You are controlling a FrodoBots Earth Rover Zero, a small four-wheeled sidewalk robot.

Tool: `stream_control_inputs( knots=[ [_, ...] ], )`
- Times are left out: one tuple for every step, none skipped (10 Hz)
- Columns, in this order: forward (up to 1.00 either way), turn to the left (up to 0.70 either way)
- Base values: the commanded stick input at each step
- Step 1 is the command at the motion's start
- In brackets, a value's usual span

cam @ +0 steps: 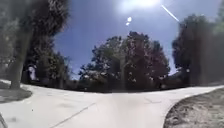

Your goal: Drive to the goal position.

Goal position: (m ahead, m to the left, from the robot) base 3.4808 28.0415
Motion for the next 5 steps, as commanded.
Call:
stream_control_inputs(
  knots=[
    [0.85, 0.00],
    [0.85, 0.00],
    [0.85, 0.00],
    [0.85, 0.00],
    [0.85, 0.00]
  ],
)
